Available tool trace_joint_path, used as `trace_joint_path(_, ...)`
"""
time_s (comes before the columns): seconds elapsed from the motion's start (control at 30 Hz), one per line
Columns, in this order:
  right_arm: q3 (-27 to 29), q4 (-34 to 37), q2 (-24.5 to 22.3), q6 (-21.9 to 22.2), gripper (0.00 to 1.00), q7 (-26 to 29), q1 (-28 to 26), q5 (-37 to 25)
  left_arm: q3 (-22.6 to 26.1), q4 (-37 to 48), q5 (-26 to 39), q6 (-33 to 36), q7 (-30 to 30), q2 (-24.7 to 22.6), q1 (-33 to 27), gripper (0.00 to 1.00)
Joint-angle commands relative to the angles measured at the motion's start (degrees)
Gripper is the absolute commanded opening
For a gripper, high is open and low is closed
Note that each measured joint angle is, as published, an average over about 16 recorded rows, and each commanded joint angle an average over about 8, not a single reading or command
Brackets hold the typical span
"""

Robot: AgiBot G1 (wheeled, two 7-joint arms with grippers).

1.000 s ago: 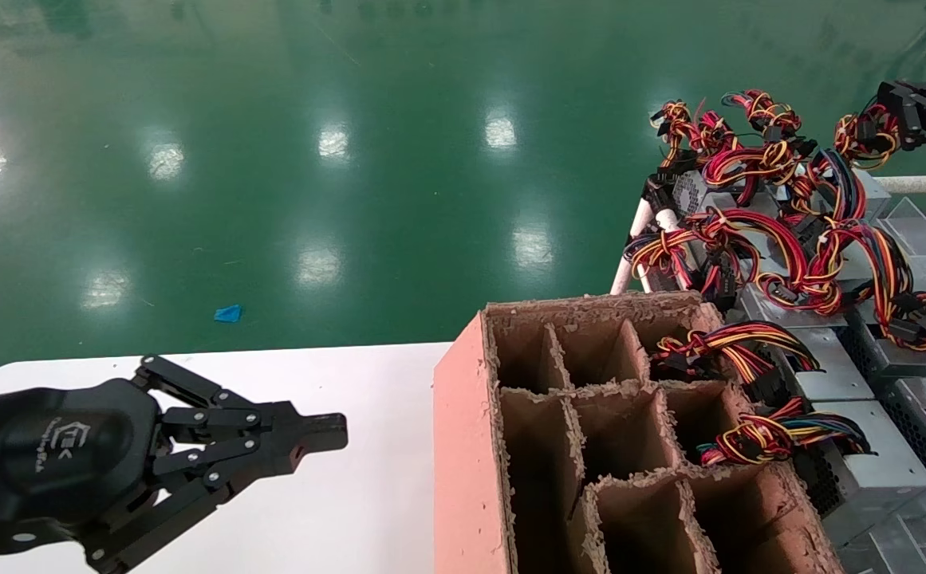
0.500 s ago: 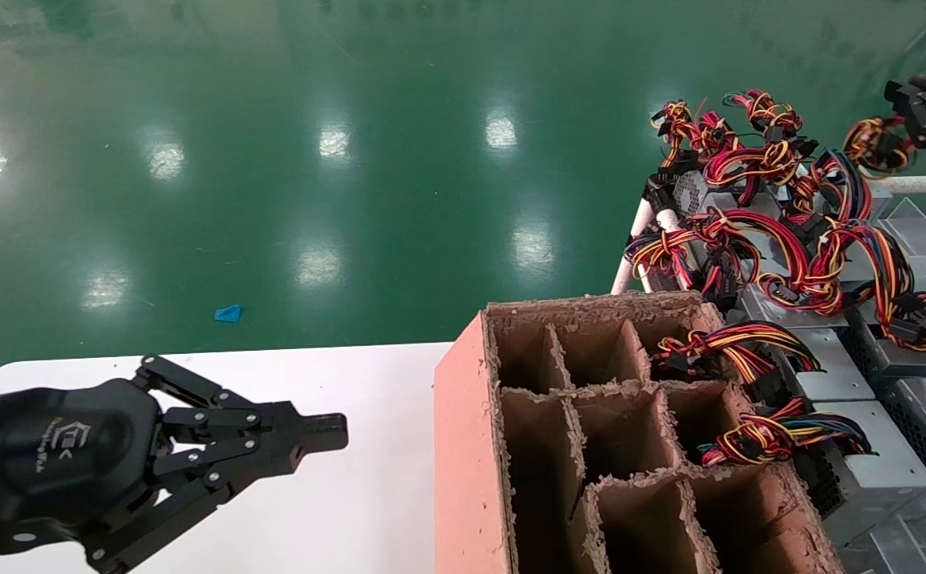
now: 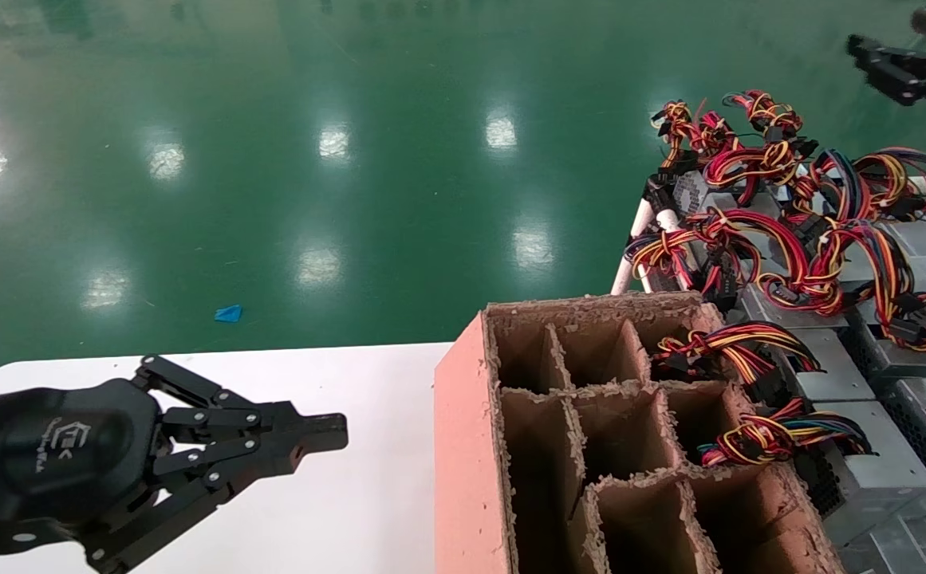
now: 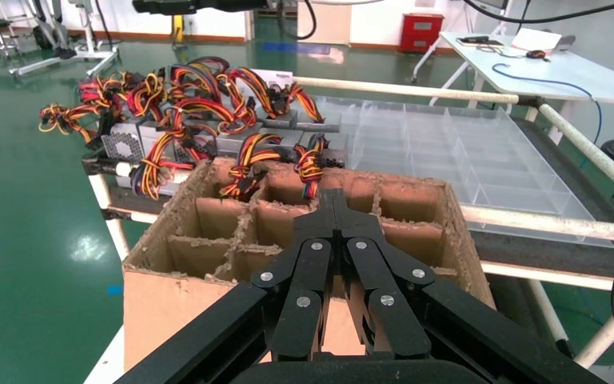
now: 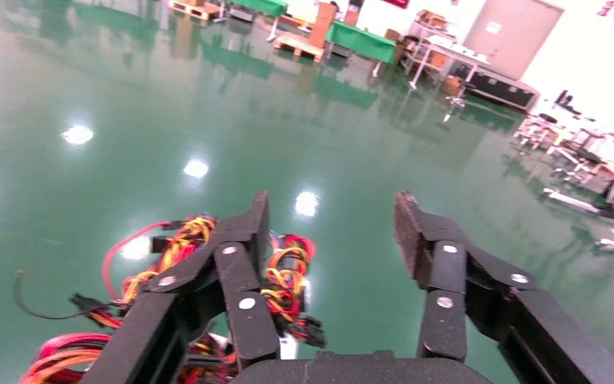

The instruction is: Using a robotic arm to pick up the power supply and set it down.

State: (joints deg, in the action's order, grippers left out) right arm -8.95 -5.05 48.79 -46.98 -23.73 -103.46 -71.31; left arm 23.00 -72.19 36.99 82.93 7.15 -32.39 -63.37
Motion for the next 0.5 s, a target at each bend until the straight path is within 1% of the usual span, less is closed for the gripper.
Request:
trace_joint_path(0.03, -0.1, -0.7, 0.0, -0.5, 1.0, 0.0, 0.3, 0.2, 0.0, 0.0, 0.0, 0.0, 0.0, 0.0, 0.0, 0.0)
trace_joint_path(0.33, -1.2, -11.4, -2.2, -6.5, 1.0, 5.4, 6.8, 4.8, 0.0, 0.0, 0.0, 0.0, 0.0, 0.0, 0.0, 0.01)
trace_joint_path(0.5, -1.8, -17.3, -3.4, -9.8, 1.0, 8.5, 10.5, 7.4, 0.0, 0.0, 0.0, 0.0, 0.0, 0.0, 0.0, 0.63)
